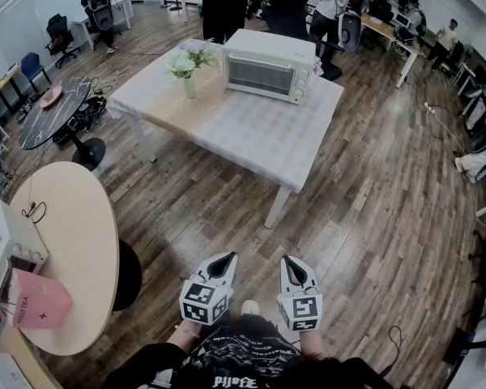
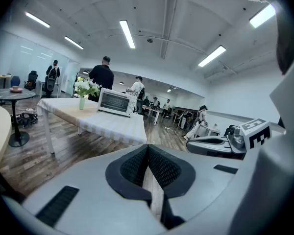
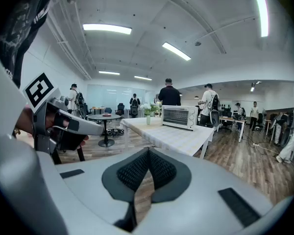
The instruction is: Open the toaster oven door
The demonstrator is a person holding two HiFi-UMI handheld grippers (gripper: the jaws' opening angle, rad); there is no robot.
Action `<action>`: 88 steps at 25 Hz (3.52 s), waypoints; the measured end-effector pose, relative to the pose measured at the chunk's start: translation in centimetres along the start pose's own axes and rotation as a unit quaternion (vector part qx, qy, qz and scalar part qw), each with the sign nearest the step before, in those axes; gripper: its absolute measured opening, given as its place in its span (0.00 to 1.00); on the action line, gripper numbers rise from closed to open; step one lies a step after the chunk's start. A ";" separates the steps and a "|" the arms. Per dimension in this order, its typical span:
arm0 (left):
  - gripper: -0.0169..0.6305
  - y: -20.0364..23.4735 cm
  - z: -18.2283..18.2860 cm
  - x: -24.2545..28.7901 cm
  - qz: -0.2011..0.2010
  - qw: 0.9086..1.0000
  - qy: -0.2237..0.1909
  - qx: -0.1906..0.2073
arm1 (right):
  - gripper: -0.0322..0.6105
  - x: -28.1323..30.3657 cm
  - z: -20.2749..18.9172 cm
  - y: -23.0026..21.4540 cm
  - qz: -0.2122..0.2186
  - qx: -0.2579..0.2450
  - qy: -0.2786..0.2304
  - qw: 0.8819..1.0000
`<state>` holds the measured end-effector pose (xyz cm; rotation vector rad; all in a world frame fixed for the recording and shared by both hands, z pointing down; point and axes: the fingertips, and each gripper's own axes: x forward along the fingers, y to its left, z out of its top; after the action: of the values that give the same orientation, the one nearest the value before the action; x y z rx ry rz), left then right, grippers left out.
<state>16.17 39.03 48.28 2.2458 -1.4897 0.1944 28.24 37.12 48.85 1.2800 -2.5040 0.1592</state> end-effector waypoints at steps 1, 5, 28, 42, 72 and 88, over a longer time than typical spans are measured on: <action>0.05 0.2 0.0 -0.3 -0.001 1.000 -0.001 0.001 | 0.06 0.0 0.2 0.4 0.001 0.002 -0.004 1.000; 0.05 1.1 0.6 -1.3 -0.017 1.000 -0.014 -0.013 | 0.06 0.2 1.1 1.9 0.000 0.005 -0.018 1.000; 0.05 9.5 1.6 -3.7 0.016 0.999 -0.033 0.004 | 0.45 3.4 2.1 2.6 -0.060 0.084 -0.033 0.994; 0.06 14.3 -0.1 -5.4 -0.001 1.000 -0.008 0.016 | 0.46 5.9 1.6 7.4 -0.078 0.089 -0.026 0.993; 0.05 22.4 9.0 14.3 0.098 0.995 -0.013 -0.013 | 0.46 29.1 8.9 -9.1 0.004 0.037 -0.031 0.999; 0.05 22.2 13.2 24.6 0.094 0.995 -0.017 -0.040 | 0.45 34.1 9.3 -18.7 -0.004 0.103 -0.034 0.994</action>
<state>4.64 5.43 51.23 2.0552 -1.6968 0.1502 22.50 -2.39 50.54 1.3966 -2.5944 0.3873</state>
